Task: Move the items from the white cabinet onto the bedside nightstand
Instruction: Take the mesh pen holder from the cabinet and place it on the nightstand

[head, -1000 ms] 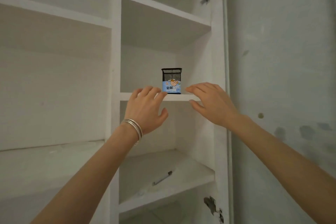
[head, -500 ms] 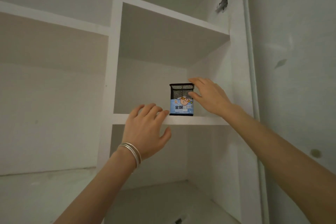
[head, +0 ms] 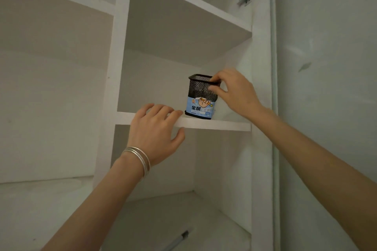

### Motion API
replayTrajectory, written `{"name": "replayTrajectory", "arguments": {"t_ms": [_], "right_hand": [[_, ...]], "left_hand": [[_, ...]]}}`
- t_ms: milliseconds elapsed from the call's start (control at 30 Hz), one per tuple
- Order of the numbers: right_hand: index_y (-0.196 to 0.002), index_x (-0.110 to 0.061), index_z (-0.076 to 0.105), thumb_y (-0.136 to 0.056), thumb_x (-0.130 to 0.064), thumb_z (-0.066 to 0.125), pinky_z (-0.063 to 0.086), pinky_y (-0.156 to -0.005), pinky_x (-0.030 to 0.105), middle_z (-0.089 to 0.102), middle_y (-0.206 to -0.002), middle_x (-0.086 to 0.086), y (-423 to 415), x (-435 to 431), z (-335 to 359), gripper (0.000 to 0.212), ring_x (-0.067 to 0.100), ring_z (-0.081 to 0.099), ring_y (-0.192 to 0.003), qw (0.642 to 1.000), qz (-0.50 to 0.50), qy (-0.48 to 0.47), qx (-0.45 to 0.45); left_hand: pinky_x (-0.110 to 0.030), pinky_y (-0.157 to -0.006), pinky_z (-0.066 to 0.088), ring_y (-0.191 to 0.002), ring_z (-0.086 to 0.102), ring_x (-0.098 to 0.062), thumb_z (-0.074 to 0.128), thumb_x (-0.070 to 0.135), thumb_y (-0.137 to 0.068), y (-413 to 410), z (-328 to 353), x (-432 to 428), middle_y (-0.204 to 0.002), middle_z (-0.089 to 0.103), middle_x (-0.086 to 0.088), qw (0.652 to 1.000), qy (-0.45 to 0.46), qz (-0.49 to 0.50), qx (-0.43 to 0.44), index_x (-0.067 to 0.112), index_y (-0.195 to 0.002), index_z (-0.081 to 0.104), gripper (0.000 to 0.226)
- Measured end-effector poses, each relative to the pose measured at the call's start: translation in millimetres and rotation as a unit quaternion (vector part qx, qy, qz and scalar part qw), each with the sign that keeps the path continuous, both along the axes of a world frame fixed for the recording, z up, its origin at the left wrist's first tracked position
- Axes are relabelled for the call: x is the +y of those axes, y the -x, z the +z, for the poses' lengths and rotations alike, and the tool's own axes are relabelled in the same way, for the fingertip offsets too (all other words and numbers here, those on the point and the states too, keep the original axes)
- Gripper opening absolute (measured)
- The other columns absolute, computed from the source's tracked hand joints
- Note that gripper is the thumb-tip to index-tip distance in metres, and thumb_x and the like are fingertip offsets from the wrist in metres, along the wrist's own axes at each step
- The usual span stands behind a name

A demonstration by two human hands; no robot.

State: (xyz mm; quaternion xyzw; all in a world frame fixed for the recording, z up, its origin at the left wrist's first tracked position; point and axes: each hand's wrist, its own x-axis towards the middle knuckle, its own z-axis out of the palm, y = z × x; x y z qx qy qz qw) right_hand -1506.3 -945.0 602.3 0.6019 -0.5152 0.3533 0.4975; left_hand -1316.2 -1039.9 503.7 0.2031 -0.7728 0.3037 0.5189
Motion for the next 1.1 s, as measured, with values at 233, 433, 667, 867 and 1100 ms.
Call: {"name": "replayTrajectory", "arguments": {"t_ms": [233, 433, 667, 867, 1100], "right_hand": [[-0.095, -0.013, 0.065, -0.085, -0.027, 0.062, 0.035, -0.072, 0.024, 0.059, -0.089, -0.006, -37, 82, -37, 0.018, 0.013, 0.050, -0.088, 0.998, -0.035, 0.055, -0.005], [-0.093, -0.010, 0.067, -0.081, -0.028, 0.062, 0.041, -0.075, 0.033, 0.062, -0.086, -0.003, -85, 186, -121, 0.022, 0.022, 0.056, -0.085, 0.980, -0.182, 0.018, -0.082], [-0.090, -0.016, 0.068, -0.080, -0.030, 0.064, 0.047, -0.073, 0.039, 0.057, -0.082, -0.014, -174, 322, -249, 0.018, 0.017, 0.055, -0.085, 0.905, -0.363, -0.065, -0.214], [-0.087, -0.020, 0.069, -0.079, -0.026, 0.070, 0.049, -0.068, 0.044, 0.057, -0.081, -0.015, -292, 451, -334, 0.010, 0.014, 0.052, -0.083, 0.783, -0.527, -0.062, -0.324], [-0.087, -0.021, 0.070, -0.080, -0.025, 0.072, 0.048, -0.068, 0.035, 0.061, -0.084, -0.011, -500, 569, -374, 0.008, 0.014, 0.054, -0.084, 0.574, -0.715, -0.009, -0.398]], "left_hand": [[-0.037, -0.083, 0.041, -0.085, 0.063, -0.029, 0.040, 0.039, -0.079, -4, -6, 13, -0.093, 0.068, -0.006, 0.995, -0.019, -0.098, 0.016, 0.013, -0.105, 0.068, 0.046], [-0.040, -0.076, 0.040, -0.089, 0.059, -0.034, 0.041, 0.037, -0.079, -8, -60, 46, -0.097, 0.066, -0.011, 0.968, -0.054, -0.245, -0.031, 0.010, -0.108, 0.066, 0.047], [-0.036, -0.067, 0.046, -0.077, 0.064, -0.031, 0.039, 0.039, -0.081, 0, -163, 154, -0.093, 0.068, -0.008, 0.874, -0.073, -0.440, -0.192, 0.011, -0.108, 0.066, 0.048], [-0.034, -0.063, 0.046, -0.071, 0.064, -0.027, 0.039, 0.037, -0.081, -16, -238, 304, -0.086, 0.067, -0.005, 0.741, -0.038, -0.602, -0.295, 0.011, -0.104, 0.068, 0.045], [-0.037, -0.066, 0.050, -0.073, 0.065, -0.025, 0.036, 0.039, -0.081, -105, -298, 487, -0.087, 0.069, -0.004, 0.556, 0.043, -0.734, -0.387, 0.013, -0.103, 0.069, 0.048]]}}
